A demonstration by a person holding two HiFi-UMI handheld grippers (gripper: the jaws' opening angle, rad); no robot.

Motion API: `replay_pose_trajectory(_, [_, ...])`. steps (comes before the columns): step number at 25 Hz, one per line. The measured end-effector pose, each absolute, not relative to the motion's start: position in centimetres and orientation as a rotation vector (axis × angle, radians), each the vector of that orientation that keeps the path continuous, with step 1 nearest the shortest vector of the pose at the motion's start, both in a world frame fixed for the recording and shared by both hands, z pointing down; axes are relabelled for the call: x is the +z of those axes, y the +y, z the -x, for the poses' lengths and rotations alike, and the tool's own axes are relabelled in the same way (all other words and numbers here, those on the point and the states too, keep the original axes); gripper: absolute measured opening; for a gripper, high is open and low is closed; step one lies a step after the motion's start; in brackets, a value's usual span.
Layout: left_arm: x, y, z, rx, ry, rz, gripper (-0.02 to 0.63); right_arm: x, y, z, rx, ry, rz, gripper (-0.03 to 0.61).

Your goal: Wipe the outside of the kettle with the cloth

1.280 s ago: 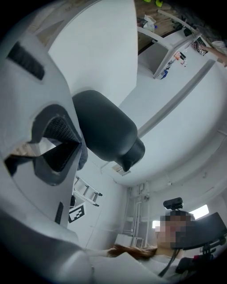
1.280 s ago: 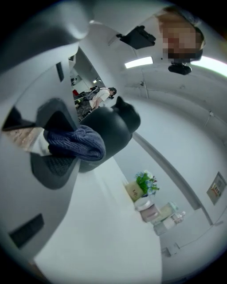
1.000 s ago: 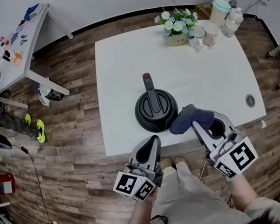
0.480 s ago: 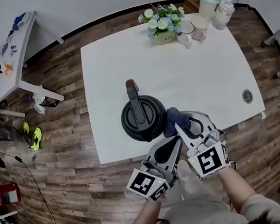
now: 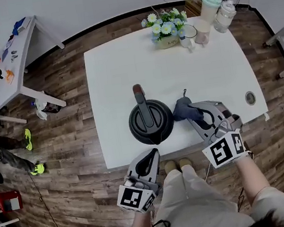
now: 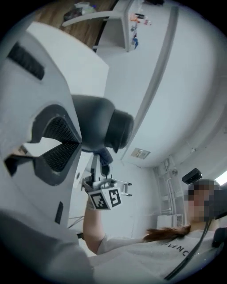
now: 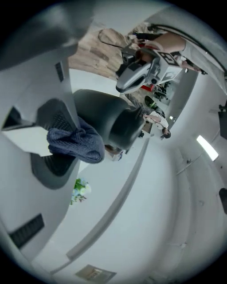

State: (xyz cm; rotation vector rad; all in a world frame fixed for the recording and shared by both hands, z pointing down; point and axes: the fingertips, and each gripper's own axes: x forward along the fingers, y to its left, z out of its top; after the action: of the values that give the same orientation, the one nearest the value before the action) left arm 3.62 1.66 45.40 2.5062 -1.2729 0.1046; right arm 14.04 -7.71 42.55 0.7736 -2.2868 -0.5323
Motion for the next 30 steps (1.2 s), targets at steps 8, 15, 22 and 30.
replay_pose_trajectory(8, [38.9, -5.0, 4.2, 0.035, -1.546, -2.705, 0.006, 35.3, -8.7, -10.0, -0.751, -2.387, -0.427, 0.071])
replay_pose_trajectory(15, [39.1, -11.9, 5.3, 0.089, -1.546, -2.803, 0.006, 39.3, -12.0, -7.3, -0.700, -2.363, -0.043, 0.071])
replay_pose_trajectory(22, [42.3, -14.7, 5.7, 0.051, -1.544, -2.677, 0.006, 44.3, -14.3, -5.3, -0.502, -2.273, 0.455, 0.071])
replay_pose_trajectory(30, [43.8, -15.9, 7.3, -0.010, -1.569, -2.564, 0.006, 52.7, -14.7, -5.6, -0.326, -2.106, 0.635, 0.071])
